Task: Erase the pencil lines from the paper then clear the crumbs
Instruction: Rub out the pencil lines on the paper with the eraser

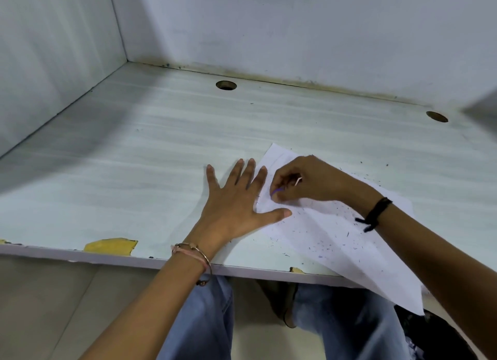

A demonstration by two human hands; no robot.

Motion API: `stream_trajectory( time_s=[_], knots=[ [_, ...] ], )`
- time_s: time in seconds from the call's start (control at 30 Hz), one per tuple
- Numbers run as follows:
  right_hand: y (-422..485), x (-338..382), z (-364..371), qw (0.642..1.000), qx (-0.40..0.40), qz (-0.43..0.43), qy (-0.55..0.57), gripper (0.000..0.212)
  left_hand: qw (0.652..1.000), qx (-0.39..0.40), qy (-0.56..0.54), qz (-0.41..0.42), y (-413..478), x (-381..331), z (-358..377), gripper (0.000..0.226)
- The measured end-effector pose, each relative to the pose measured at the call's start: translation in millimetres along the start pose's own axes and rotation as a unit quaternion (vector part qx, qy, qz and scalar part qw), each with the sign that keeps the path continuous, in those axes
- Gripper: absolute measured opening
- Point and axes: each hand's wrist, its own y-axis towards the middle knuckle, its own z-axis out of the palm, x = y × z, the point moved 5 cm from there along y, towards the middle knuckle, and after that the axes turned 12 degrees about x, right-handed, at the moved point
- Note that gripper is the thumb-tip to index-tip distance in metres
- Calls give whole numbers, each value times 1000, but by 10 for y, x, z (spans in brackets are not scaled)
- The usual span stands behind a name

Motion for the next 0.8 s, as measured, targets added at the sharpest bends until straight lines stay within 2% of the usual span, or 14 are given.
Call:
stream_trajectory(
  time_s=[0.1, 0.13, 0.27, 0.43, 0.5, 0.67, 0.8],
  knots=[
    [55, -70, -108, 995, -97, 7, -6, 4, 1000, -4, -11, -3, -12, 1, -1, 104],
    [53, -47, -77, 994, -107, -1, -5, 4, 1000, -5, -12, -2, -16, -3, 0, 104],
    [-42, -37, 68, 999, -19, -19, 21, 6, 1000, -1, -5, -1, -14, -3, -2, 104],
    [-4, -179, -70, 990, -136, -7, 43, 6, 1000, -1, -9, 0, -25, -8, -1, 102],
    [-36, -208, -9, 989, -137, -5, 61, 6, 1000, -1, -11, 1, -26, -2, -1, 102],
    [-348, -455, 29, 959, -182, 10, 219, 8, 1000, -13, -22, 6, -16, 3, -6, 96],
    [-396, -440, 96, 959, -174, 13, 224, 11, 998, -37, -44, 11, -27, -6, -38, 83]
  ],
)
